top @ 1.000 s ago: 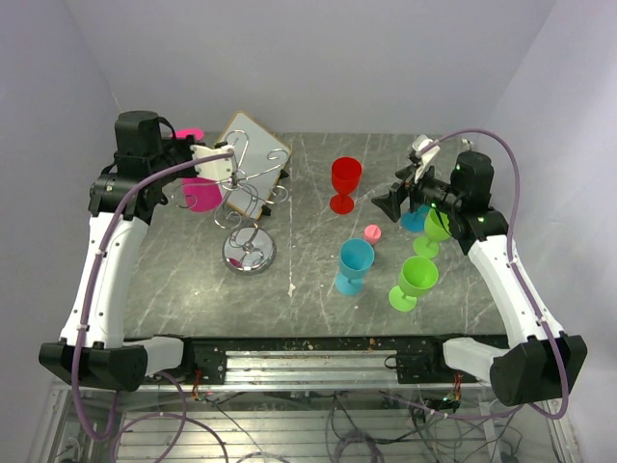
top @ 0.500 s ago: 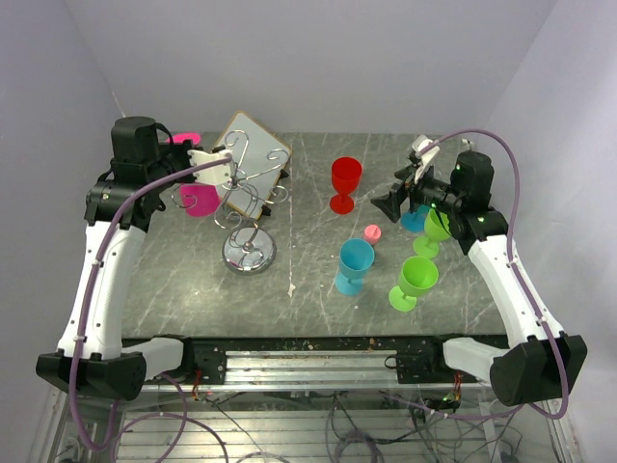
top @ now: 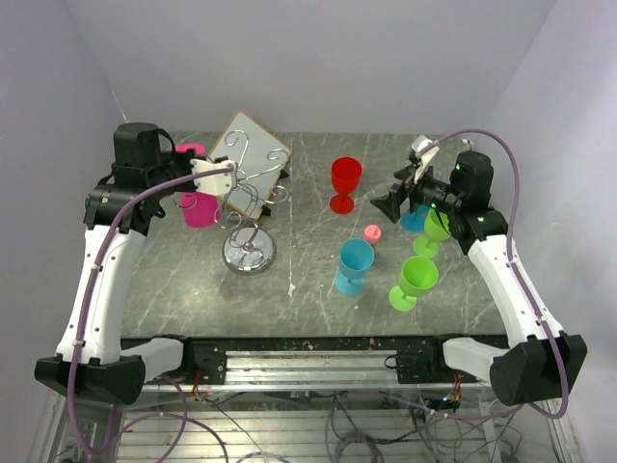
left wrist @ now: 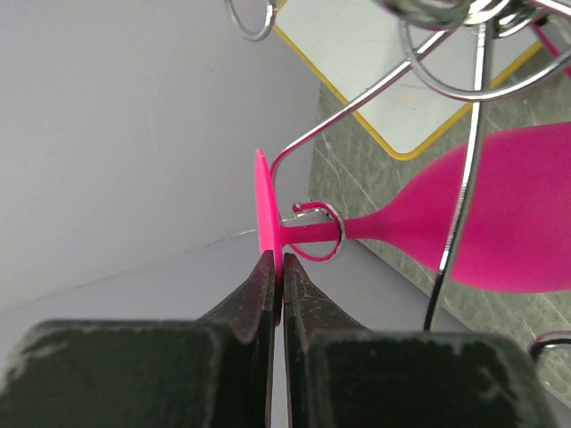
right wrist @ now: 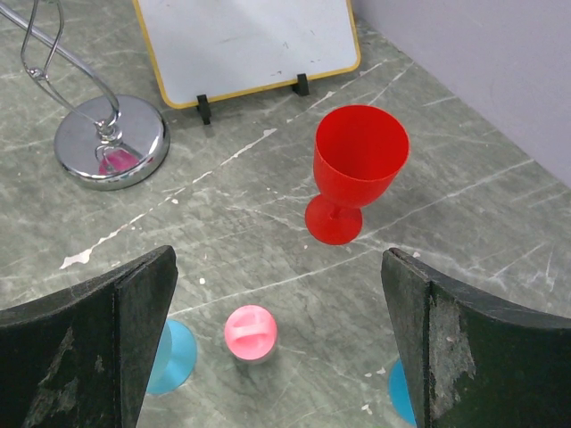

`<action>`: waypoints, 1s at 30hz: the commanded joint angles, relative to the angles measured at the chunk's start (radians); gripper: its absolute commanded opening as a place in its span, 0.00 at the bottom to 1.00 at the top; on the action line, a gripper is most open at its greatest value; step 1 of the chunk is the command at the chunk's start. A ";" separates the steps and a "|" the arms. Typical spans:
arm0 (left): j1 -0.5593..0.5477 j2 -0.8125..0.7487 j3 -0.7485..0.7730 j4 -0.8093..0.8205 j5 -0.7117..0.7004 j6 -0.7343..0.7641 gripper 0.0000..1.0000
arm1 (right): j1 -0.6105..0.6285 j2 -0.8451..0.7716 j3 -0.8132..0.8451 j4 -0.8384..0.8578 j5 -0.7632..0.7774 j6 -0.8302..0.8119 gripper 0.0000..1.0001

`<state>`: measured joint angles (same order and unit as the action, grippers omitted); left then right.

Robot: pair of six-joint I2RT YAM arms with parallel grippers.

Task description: Place the wine glass upside down on the wine glass rack

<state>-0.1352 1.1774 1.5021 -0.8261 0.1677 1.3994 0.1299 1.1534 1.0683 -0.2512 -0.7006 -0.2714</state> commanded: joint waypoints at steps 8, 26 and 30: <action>-0.015 -0.034 -0.043 -0.044 0.050 0.042 0.17 | -0.006 0.019 -0.003 0.010 -0.012 -0.012 0.98; -0.014 -0.072 -0.068 -0.076 0.063 0.030 0.36 | -0.007 0.021 0.069 -0.124 0.084 -0.141 0.99; -0.015 -0.082 -0.063 -0.090 0.041 0.038 0.41 | -0.005 0.022 0.088 -0.207 0.082 -0.188 0.99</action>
<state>-0.1413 1.1194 1.4425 -0.8913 0.1951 1.4330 0.1280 1.1782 1.1145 -0.3668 -0.6373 -0.3897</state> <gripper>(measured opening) 0.390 0.985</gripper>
